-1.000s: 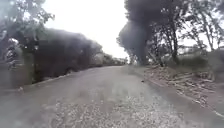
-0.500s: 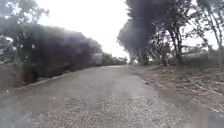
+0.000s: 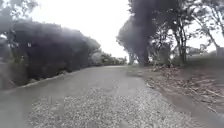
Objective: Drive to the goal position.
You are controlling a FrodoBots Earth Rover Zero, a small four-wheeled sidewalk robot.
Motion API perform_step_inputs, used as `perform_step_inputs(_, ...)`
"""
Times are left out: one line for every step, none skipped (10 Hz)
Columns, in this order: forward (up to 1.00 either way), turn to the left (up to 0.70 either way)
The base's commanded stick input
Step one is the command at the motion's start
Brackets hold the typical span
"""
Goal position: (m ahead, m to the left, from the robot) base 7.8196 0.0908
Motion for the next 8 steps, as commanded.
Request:
perform_step_inputs(0.85,0.00)
perform_step_inputs(0.85,0.00)
perform_step_inputs(0.85,0.00)
perform_step_inputs(0.85,-0.02)
perform_step_inputs(0.85,-0.28)
perform_step_inputs(0.85,-0.34)
perform_step_inputs(0.85,-0.30)
perform_step_inputs(0.85,-0.06)
